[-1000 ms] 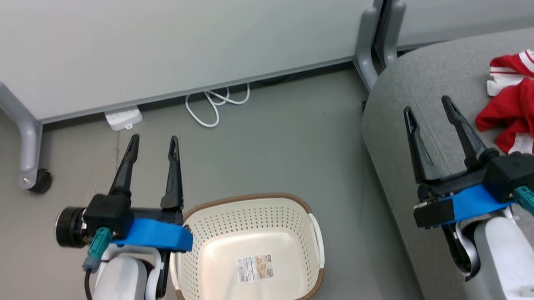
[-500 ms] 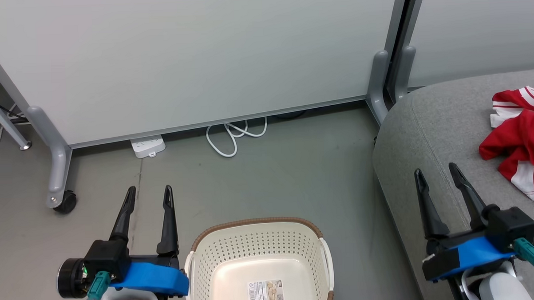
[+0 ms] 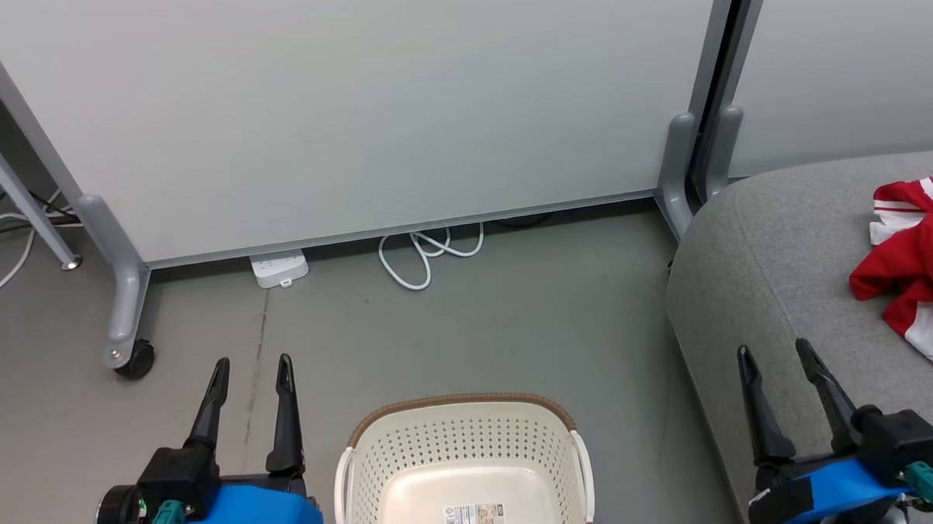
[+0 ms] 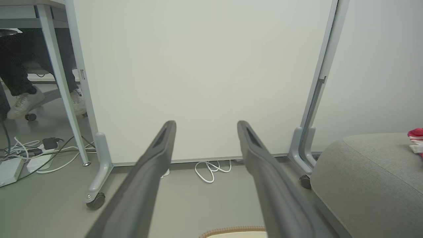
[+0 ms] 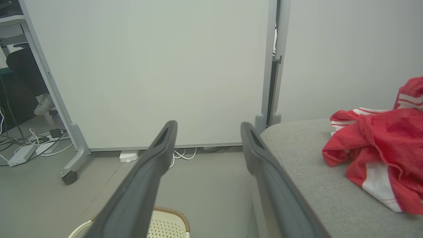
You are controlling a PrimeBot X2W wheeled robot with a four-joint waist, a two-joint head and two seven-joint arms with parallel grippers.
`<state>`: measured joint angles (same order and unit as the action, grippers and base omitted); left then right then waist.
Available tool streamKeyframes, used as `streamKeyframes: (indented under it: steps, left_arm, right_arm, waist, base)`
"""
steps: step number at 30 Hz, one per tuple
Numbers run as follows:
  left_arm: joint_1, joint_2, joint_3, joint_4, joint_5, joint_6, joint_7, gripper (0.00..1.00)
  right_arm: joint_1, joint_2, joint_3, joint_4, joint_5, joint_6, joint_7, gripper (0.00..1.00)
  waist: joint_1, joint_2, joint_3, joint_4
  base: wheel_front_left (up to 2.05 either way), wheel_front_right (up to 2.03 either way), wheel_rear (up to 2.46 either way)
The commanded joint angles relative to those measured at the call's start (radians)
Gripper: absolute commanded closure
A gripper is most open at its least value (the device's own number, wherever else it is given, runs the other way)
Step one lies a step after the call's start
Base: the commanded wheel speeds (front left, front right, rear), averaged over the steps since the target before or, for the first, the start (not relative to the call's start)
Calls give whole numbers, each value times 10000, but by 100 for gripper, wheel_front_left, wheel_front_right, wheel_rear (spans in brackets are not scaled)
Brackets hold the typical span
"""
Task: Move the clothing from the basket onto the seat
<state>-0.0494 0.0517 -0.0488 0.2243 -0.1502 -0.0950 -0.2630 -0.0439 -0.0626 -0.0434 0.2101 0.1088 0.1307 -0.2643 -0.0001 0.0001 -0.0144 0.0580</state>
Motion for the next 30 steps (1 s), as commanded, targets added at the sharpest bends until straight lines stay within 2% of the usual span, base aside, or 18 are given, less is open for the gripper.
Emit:
streamKeyframes:
  steps: [1, 18, 19, 23, 30]
  left_arm:
    - [111, -16, -18, 41, -46, -32, -26, 0]
    - [214, -17, -76, 168, -13, 62, -26, 0]
    - [183, -4, -91, 199, -57, 51, 3, 100]
    - [379, -8, -55, 537, -226, 47, 108, 100]
    - [243, -8, 142, 538, -1627, 7, 497, 100]
  right_arm:
    - [185, 64, -48, -1, 96, 1, 2, 0]
    - [326, 130, -53, 156, 201, 1, 2, 0]
    - [272, 102, -57, 165, 157, 0, 0, 100]
    - [296, 117, -92, 527, 299, 0, 67, 100]
    - [162, 116, -197, 543, 1732, 0, 475, 100]
  waist:
    - [1, -1, -49, 45]
    - [1, -1, -237, 230]
    - [1, -1, -239, 229]
    - [1, -1, -237, 224]
    - [1, -1, -214, 179]
  base:
    - [0, 0, 0]
    - [0, 0, 0]
    - [0, 0, 0]
    - [0, 0, 0]
    - [0, 0, 0]
